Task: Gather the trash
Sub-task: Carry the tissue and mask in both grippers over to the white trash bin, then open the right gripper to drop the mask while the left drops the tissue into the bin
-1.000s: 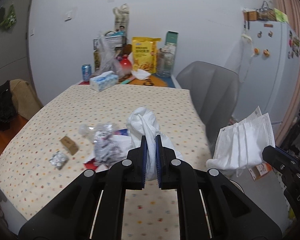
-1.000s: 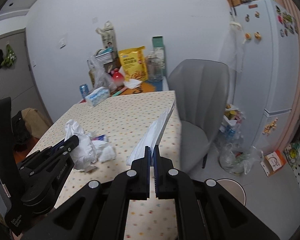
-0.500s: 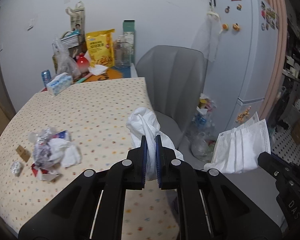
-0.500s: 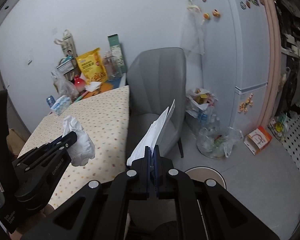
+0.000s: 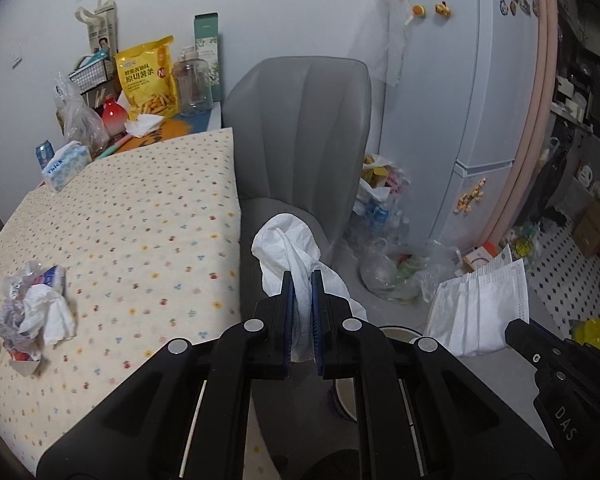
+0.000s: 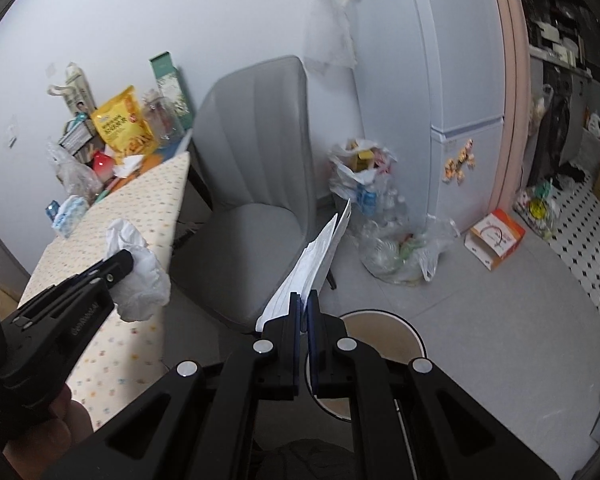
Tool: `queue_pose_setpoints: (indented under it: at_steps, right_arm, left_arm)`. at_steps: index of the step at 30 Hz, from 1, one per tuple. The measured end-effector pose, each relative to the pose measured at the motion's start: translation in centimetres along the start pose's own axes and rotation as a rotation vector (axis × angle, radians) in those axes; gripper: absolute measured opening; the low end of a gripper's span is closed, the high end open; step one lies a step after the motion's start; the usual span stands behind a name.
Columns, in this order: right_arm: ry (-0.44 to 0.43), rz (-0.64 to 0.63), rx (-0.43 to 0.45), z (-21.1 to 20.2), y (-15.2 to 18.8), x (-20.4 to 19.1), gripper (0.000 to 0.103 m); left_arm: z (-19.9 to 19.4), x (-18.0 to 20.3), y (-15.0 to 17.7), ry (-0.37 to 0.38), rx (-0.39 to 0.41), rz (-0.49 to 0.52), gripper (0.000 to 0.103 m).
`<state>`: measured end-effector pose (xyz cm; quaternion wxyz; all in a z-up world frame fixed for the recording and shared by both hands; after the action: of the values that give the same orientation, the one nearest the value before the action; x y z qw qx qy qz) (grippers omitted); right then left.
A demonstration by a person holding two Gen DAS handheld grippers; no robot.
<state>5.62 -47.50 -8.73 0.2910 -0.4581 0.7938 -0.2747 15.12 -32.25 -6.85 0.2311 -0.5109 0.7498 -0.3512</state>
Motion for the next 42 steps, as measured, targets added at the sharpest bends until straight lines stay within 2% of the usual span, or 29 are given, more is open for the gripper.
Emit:
queue_pose_setpoints:
  at_steps: [7, 12, 13, 14, 15, 20, 28, 38, 40, 41, 42]
  right_arm:
    - [0.009, 0.031, -0.070, 4.8, 1.1, 2.0, 0.005]
    - [0.028, 0.078, -0.122, 7.9, 2.4, 3.7, 0.011]
    - [0.031, 0.087, -0.125, 8.3, 2.7, 4.3, 0.020]
    - [0.039, 0.098, -0.124, 8.5, 3.0, 4.8, 0.038]
    - [0.049, 0.103, -0.119, 8.5, 3.1, 5.3, 0.043]
    - [0.077, 0.143, -0.125, 8.4, 3.9, 7.8, 0.042]
    - [0.152, 0.172, -0.102, 4.4, 4.2, 11.7, 0.043]
    - [0.217, 0.199, -0.080, 2.0, 4.1, 14.7, 0.050]
    - [0.222, 0.209, -0.078, 1.9, 4.1, 15.1, 0.050]
    - [0.223, 0.212, -0.077, 1.9, 4.1, 15.2, 0.050]
    - [0.225, 0.213, -0.075, 1.8, 4.1, 15.3, 0.051]
  left_arm:
    - [3.2, 0.7, 0.6, -0.013, -0.057, 0.015, 0.009]
    - [4.8, 1.2, 1.2, -0.022, -0.089, 0.027, 0.009]
    - [5.0, 1.3, 1.3, -0.022, -0.094, 0.031, 0.009]
    - [5.2, 1.4, 1.3, -0.022, -0.096, 0.035, 0.009]
    - [5.3, 1.5, 1.4, -0.022, -0.099, 0.040, 0.009]
    - [6.0, 3.1, 2.0, -0.002, -0.120, 0.066, 0.009]
    - [7.3, 8.3, 3.1, 0.077, -0.151, 0.110, 0.009]
    - [8.5, 13.8, 4.9, 0.159, -0.203, 0.143, 0.009]
    - [8.7, 14.1, 4.9, 0.173, -0.213, 0.126, 0.013]
    - [8.7, 14.2, 4.9, 0.181, -0.221, 0.125, 0.027]
    - [8.5, 14.2, 4.8, 0.191, -0.217, 0.122, 0.047]
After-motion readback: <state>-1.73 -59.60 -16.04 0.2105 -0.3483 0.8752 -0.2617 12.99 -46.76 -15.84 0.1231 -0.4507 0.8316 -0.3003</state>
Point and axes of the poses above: each gripper's, at about its wrist camera, not at the fingertips, and z roughly the way its jaws point, x to its right, y to its underside, the point moved 4 cm from there along z, roughly the way its jaws point, and after that the axes turned 3 degrees about -z, right-handed, at the moved point
